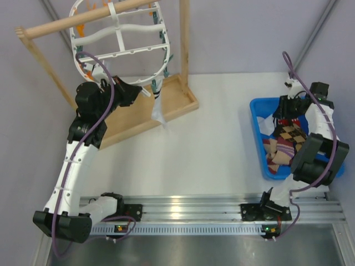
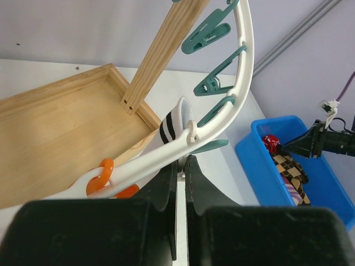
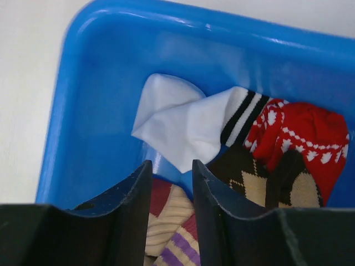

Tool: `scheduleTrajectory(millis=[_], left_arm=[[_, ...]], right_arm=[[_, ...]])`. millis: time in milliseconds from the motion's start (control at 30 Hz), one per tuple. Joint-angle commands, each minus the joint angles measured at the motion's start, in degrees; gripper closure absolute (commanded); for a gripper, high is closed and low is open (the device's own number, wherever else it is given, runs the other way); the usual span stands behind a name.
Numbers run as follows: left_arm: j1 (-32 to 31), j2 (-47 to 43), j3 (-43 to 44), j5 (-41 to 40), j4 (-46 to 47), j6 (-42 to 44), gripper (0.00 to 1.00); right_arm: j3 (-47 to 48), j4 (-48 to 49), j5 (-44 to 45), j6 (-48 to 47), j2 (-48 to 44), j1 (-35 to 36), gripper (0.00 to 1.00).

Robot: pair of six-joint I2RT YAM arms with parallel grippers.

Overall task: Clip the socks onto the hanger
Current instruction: Pick up the sock from the bin.

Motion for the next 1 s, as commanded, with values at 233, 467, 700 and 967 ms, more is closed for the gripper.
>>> scheduleTrajectory(millis=[233,467,700,967], left_arm=[[0.4,-1.8,-0.1,-0.7,1.4,1.0,1.00],[0.4,-1.5,-0.2,-0.7,1.4,1.0,1.00],[0.4,-1.8,-0.5,-0.9,1.3,1.1,1.00],[0.4,-1.5,-0.4,-0.9,1.3,1.2,1.00]], right_arm=[[-0.8,15.7,15.3,19.9,7.8,2.8,0.62],[-2.2,19.2,17.7,23.6,11.7,5.9,0.56],[-3.8,21.8,21.2,25.1,15.1,6.9,0.51],[-6.1,22.0,21.6,24.5,16.3,7.2,0.61]])
